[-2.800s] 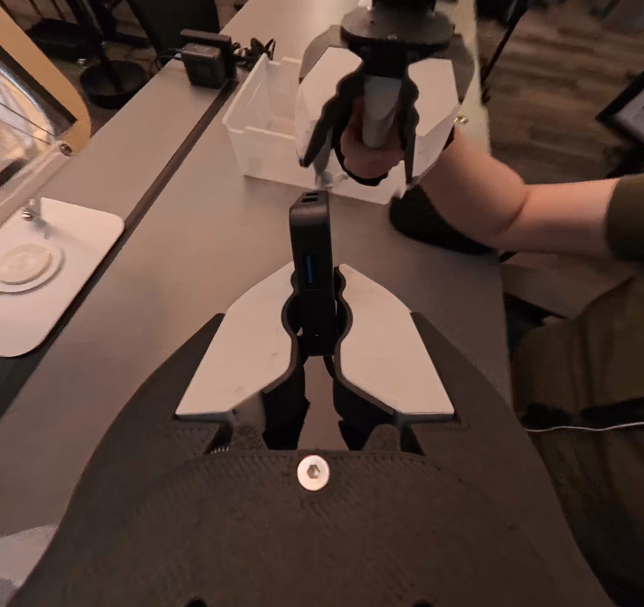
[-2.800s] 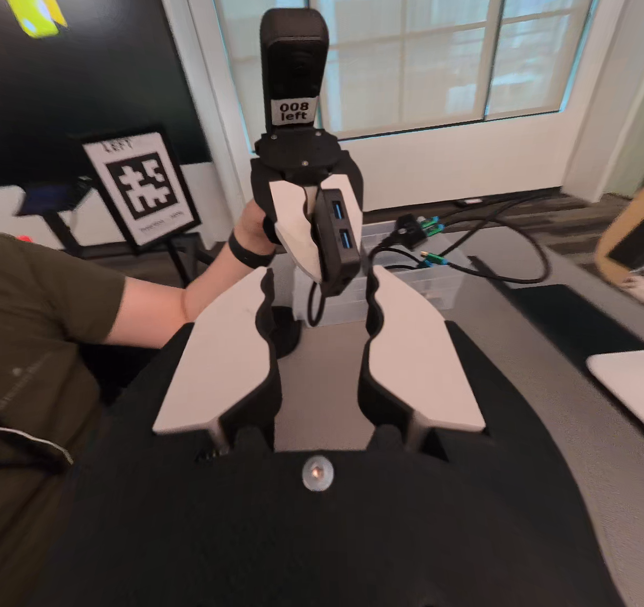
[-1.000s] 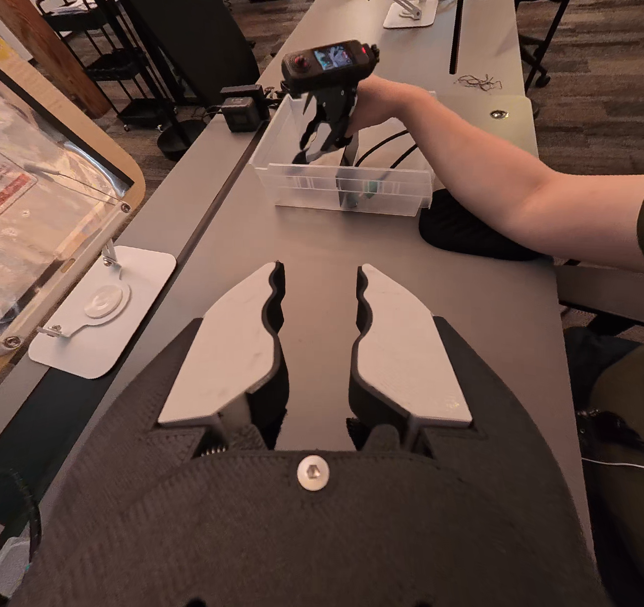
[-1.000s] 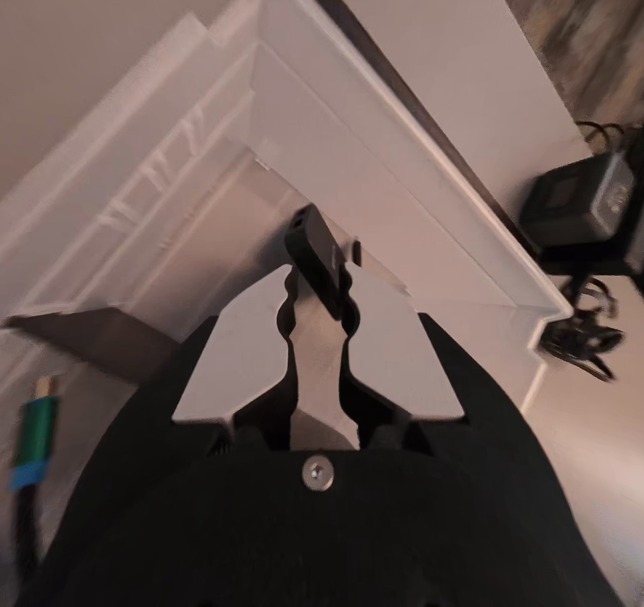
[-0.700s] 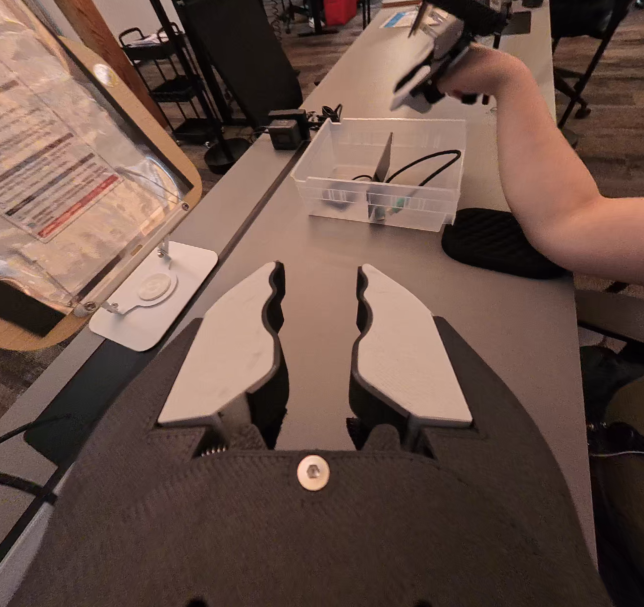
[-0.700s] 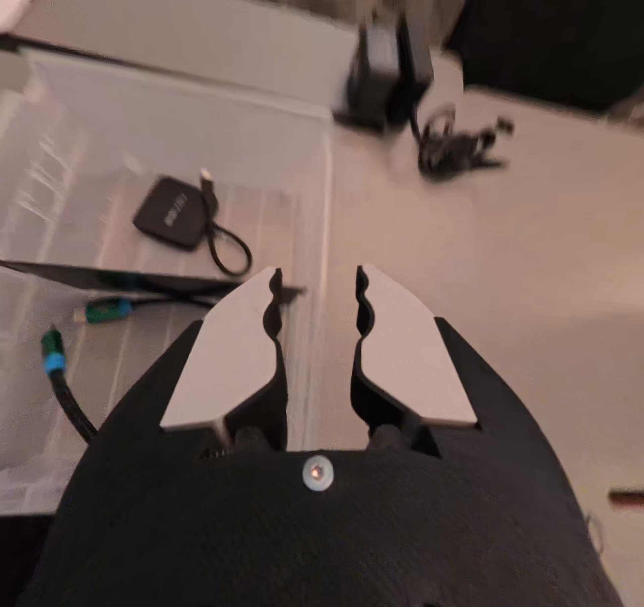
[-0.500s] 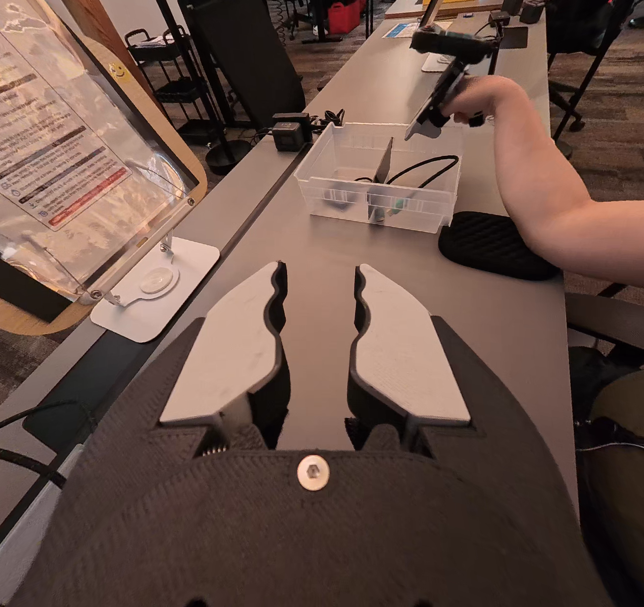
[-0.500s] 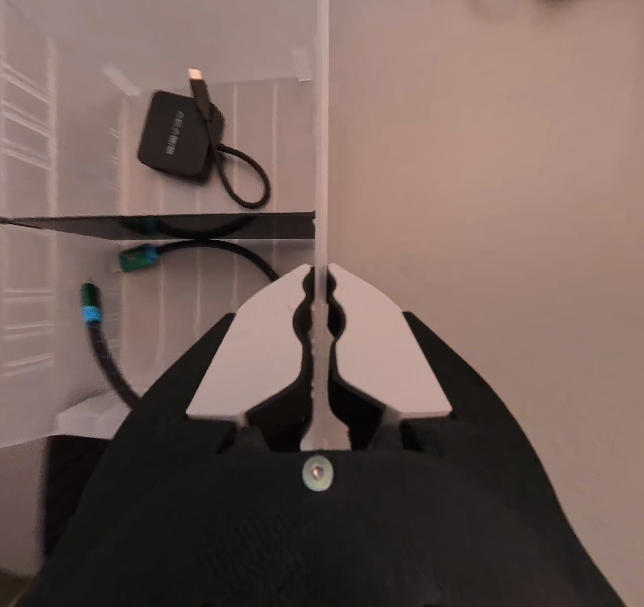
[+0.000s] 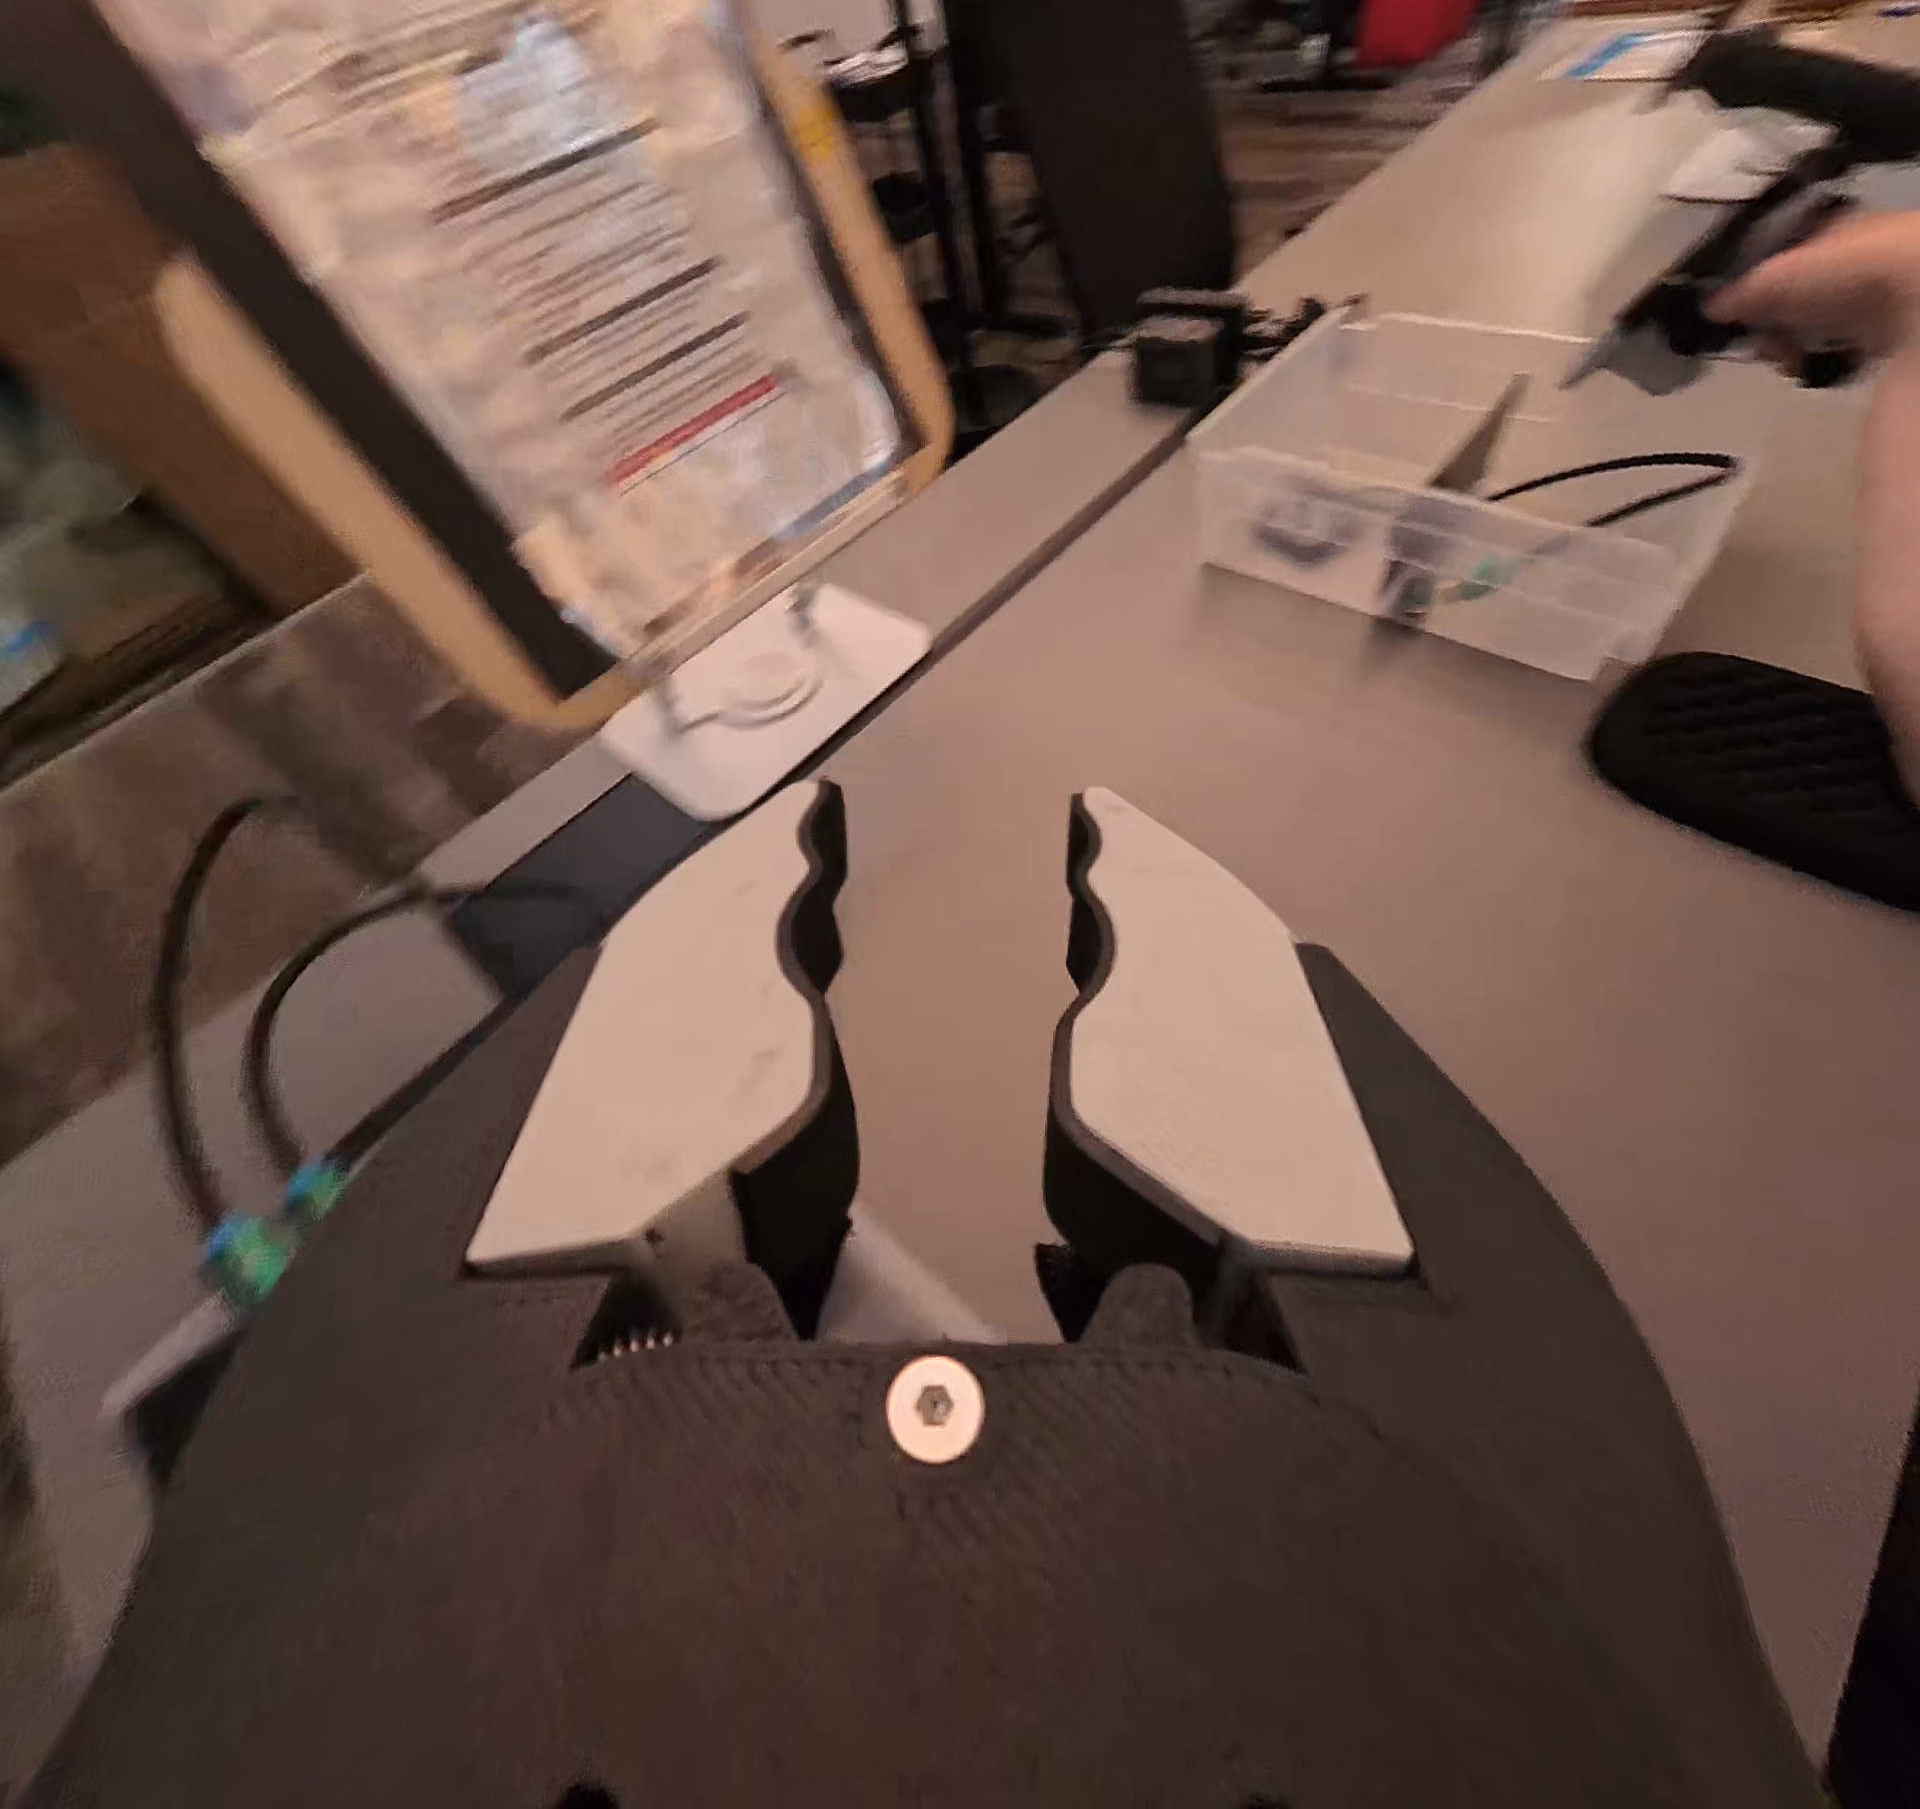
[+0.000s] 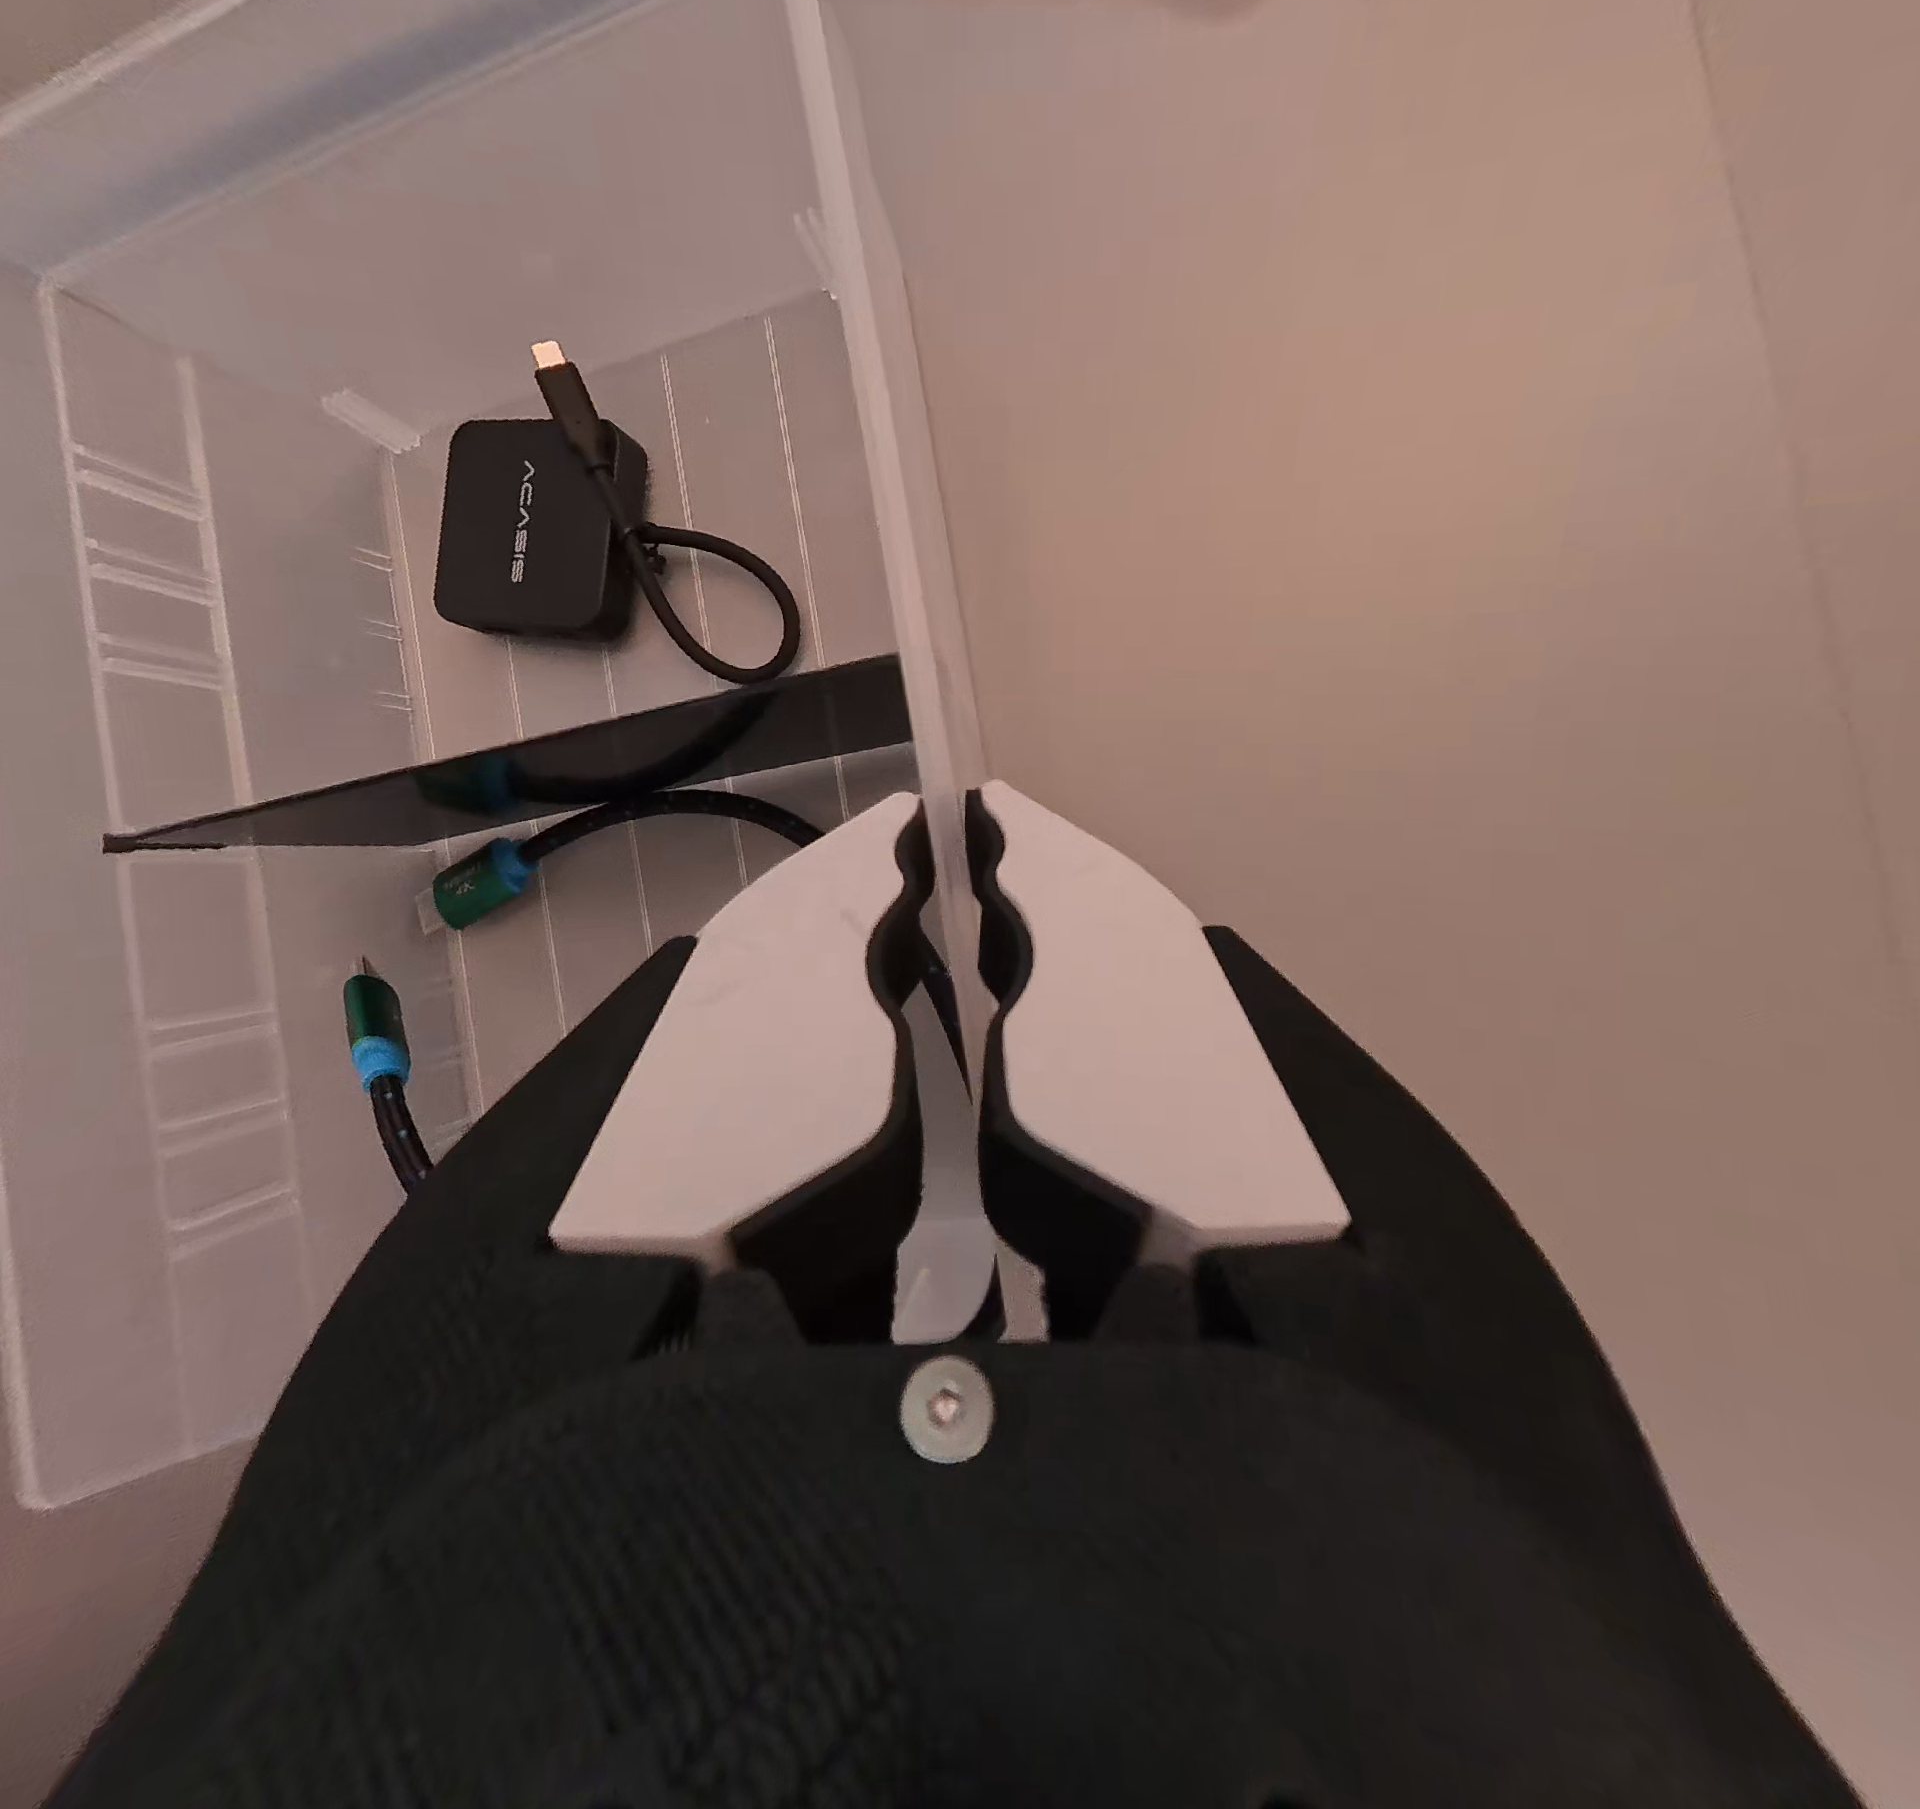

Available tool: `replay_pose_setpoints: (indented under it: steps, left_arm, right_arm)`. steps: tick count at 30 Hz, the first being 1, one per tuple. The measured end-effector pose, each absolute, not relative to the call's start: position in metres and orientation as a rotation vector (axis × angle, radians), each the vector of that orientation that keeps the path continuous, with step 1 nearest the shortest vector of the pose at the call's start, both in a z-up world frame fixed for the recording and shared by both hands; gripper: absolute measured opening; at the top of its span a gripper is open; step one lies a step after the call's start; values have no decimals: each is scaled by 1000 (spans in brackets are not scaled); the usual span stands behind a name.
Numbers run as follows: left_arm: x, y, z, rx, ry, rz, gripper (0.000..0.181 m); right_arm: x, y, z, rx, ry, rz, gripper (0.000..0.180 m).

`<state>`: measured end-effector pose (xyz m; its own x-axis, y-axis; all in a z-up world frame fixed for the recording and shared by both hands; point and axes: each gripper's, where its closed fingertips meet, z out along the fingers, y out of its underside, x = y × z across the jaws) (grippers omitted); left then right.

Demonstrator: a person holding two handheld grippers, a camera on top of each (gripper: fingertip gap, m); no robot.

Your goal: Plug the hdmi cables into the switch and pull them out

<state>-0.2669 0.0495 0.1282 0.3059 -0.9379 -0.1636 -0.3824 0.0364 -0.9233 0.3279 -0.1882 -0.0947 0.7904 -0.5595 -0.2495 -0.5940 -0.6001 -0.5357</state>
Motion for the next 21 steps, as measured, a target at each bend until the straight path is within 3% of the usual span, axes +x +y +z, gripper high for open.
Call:
replay_pose_setpoints:
  steps: [2,6,10,16,21]
  left_arm:
    - [-303,80,119,-1658,1132,-563,51]
    - [-368,141,100,-1772,874,-347,56]
    - [-391,182,63,-1921,691,-507,62]
    - [-417,230,-23,-2271,531,-310,62]
    - [-416,242,-57,-2398,539,-148,65]
  right_arm:
    - [334,-184,-82,-2314,864,12,10]
    - [342,-169,-21,-2122,735,-276,11]
    - [319,-139,39,-1913,525,-410,10]
    - [295,-110,49,-1907,334,-464,10]
    - [282,-98,61,-1856,209,-501,10]
